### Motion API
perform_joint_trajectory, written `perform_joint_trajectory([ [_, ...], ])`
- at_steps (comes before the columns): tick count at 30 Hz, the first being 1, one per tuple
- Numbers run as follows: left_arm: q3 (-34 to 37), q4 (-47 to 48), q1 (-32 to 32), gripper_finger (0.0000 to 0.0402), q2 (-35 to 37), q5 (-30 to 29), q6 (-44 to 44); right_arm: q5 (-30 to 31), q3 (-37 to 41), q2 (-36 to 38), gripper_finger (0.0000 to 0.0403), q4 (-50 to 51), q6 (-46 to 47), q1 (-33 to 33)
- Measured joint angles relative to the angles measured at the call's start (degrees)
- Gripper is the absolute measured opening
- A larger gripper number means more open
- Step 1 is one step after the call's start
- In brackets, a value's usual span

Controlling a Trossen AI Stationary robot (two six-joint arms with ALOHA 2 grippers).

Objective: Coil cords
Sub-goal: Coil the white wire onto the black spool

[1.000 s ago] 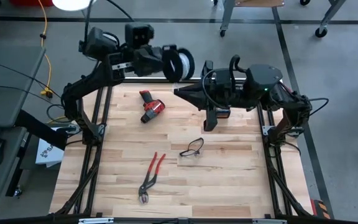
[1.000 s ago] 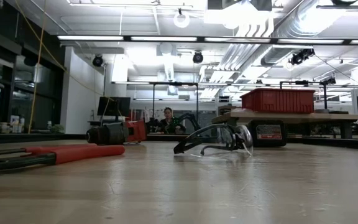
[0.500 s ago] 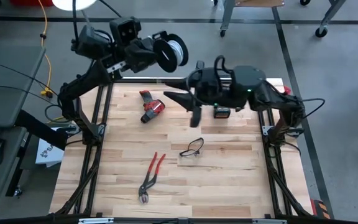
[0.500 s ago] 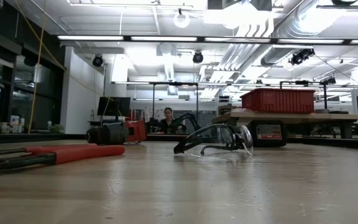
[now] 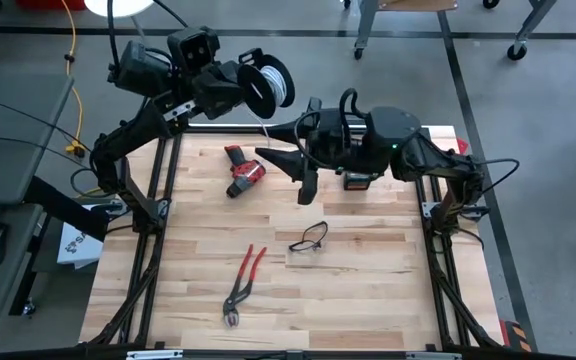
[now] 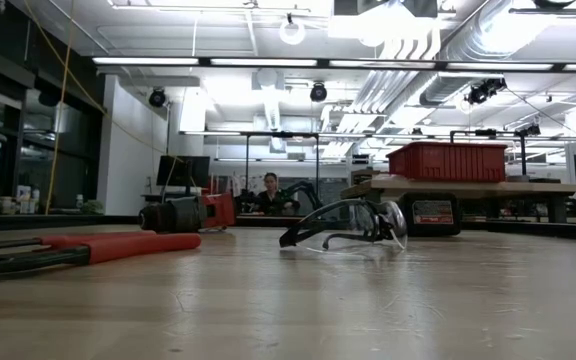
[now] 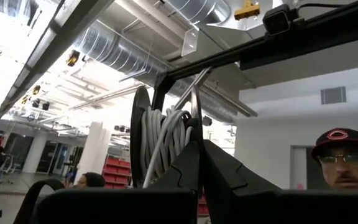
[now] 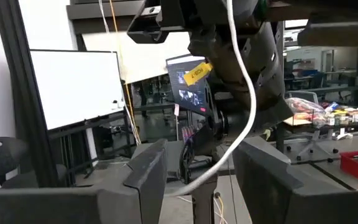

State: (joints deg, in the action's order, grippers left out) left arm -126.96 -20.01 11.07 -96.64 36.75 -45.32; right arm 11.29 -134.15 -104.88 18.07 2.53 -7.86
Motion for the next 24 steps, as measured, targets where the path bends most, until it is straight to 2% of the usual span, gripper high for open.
perform_joint_trajectory([
  [6,0.0,0.16,0.0,0.0001,0.06,-0.09,0.1,-0.04,0.0,-0.6,0.0172,0.13,1.98,0.07],
  [8,0.0,0.14,-0.01,0.0001,0.06,0.02,0.32,-0.28,0.0,-0.93,0.016,0.3,3.08,0.07],
  [10,0.0,0.13,0.0,0.0001,0.06,0.22,0.48,-0.39,0.02,-1.01,0.013,0.45,3.23,-0.12],
  [13,0.0,0.29,0.31,0.0001,0.28,0.85,0.55,-0.36,0.0,-0.76,0.0048,0.47,3.59,-0.89],
  [15,0.0,0.33,0.94,0.0001,0.66,1.64,0.6,-0.11,0.0,-0.49,0.0014,1.34,3.49,-1.73],
  [21,0.02,1.18,4.2,0.0001,2.88,1.49,1.49,3.81,-0.01,1.45,0.0003,4.25,2.83,-5.53],
  [24,0.02,5.74,6.02,0.0001,4.3,1.68,0.21,4.89,-0.04,2.58,0.0001,5.89,2.04,-7.07],
])
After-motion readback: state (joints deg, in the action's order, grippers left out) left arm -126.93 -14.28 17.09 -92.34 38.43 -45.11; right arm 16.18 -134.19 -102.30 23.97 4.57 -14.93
